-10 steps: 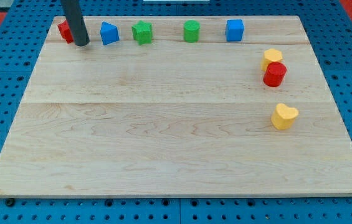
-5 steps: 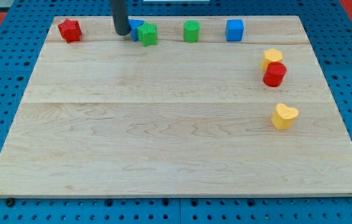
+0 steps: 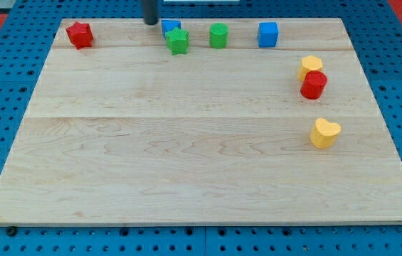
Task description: Push the blue triangle and green star towards the center of the board
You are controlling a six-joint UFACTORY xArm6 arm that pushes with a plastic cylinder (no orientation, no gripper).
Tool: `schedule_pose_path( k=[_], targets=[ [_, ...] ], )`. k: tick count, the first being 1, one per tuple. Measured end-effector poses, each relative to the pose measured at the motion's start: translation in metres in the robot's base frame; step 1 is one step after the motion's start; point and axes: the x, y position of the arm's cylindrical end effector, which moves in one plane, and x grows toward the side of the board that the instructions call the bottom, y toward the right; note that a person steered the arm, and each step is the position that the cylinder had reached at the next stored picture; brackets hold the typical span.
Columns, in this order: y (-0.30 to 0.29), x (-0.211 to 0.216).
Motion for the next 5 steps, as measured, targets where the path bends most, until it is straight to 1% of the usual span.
schedule_pose_path(
  k=[1,2,3,4,5],
  targets=[
    [0.039,0.02],
    [0.02,0.057],
    [0.039,0.105],
    [0.083,0.153],
    [0.103,0.195]
  ],
)
